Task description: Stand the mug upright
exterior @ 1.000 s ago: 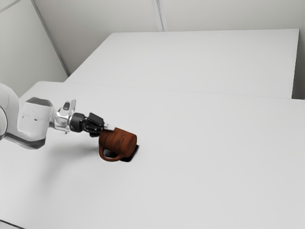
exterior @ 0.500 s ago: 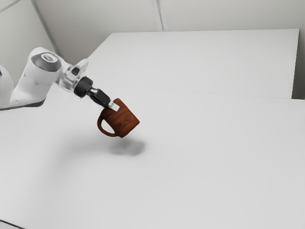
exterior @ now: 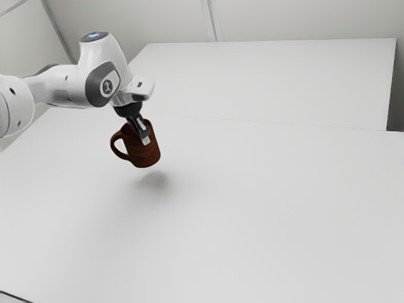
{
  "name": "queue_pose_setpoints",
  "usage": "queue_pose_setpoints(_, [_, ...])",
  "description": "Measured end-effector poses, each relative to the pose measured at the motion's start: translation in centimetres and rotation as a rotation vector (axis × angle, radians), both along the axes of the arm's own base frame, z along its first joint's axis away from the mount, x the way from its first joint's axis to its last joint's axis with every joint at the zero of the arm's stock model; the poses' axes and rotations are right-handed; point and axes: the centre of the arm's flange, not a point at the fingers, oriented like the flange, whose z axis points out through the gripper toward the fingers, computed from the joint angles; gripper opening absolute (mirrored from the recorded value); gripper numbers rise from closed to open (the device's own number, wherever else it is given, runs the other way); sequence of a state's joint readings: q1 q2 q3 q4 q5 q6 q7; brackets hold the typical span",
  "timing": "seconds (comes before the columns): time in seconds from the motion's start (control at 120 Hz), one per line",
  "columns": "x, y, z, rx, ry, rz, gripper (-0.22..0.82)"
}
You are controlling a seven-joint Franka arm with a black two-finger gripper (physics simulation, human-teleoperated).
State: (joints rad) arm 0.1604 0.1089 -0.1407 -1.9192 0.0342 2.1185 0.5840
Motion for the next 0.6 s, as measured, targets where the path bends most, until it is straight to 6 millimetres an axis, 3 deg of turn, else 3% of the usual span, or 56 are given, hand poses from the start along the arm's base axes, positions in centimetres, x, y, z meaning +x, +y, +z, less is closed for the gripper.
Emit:
queue_pose_setpoints(0.217, [-1.3, -0.3, -4.9, 0.003, -0.044, 0.128, -0.18])
queue_pose_setpoints(0.333, [-1.6, -0.4, -6.0, -0.008, -0.059, 0.193, -0.18])
queue_pose_setpoints(0.542, [-1.6, -0.4, -5.7, -0.029, -0.089, 0.284, 0.26])
queue_pose_setpoints(0.6, [-1.5, -0.4, -4.3, -0.031, -0.103, 0.304, 0.34])
